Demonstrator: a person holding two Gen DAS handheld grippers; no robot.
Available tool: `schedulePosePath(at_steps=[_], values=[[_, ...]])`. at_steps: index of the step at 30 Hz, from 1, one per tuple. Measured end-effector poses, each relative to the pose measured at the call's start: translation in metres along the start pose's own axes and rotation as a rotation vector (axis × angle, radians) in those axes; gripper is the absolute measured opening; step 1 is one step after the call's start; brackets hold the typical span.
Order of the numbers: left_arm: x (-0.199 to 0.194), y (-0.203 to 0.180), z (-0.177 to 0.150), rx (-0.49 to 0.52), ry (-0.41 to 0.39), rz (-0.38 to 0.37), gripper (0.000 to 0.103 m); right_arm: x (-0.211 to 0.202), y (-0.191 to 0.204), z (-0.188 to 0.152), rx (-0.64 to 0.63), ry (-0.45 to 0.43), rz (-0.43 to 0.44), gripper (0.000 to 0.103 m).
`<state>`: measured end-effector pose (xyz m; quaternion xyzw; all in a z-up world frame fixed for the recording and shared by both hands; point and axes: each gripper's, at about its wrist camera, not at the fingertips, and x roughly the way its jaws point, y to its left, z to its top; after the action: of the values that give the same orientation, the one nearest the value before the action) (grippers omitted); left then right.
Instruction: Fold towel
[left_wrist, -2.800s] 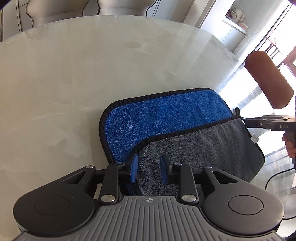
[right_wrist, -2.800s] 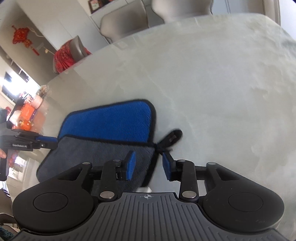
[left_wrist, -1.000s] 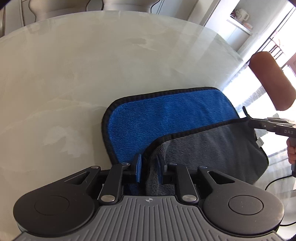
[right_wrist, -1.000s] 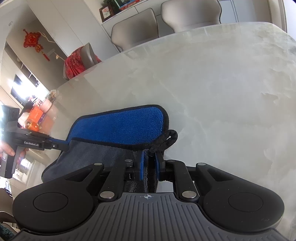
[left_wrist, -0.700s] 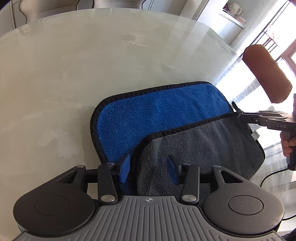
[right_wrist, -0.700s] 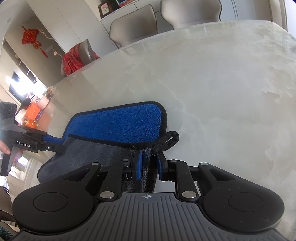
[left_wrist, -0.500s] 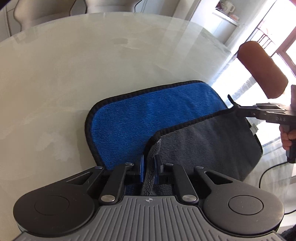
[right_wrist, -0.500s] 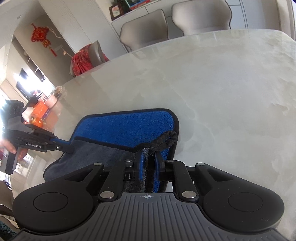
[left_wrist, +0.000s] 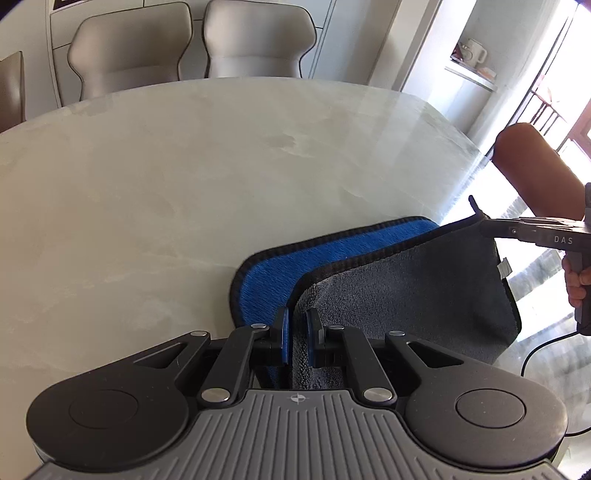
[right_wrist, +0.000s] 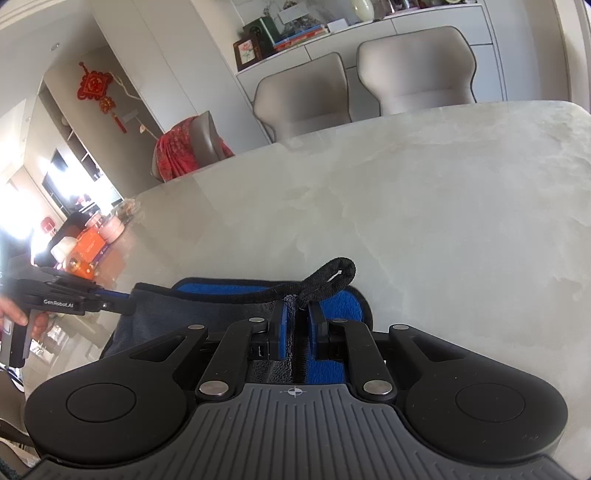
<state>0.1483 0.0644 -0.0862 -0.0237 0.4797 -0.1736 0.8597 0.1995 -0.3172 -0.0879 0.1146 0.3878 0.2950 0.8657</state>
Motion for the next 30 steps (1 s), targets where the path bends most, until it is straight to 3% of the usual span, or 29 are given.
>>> schedulePosePath(at_steps=[10,16,23,27,30], values=[[0.019,0.001,0.023,0.041,-0.004,0.041,0.009,0.034,-0.018,0.010,-0.009,0.053,-0.051,0.013],[0.033,0.002,0.015,0.055,0.045,0.113,0.019,0.050,-0.015,0.008,-0.062,0.117,-0.087,0.015],[0.026,0.007,0.004,0.052,0.036,0.163,0.026,0.050,-0.009,0.007,-0.087,0.101,-0.100,0.015],[0.024,0.004,0.000,0.050,0.030,0.160,0.026,0.051,-0.005,0.007,-0.126,0.109,-0.181,0.017],[0.017,-0.007,-0.001,0.062,0.006,0.124,0.028,0.035,0.009,0.007,-0.151,0.032,-0.200,0.017]])
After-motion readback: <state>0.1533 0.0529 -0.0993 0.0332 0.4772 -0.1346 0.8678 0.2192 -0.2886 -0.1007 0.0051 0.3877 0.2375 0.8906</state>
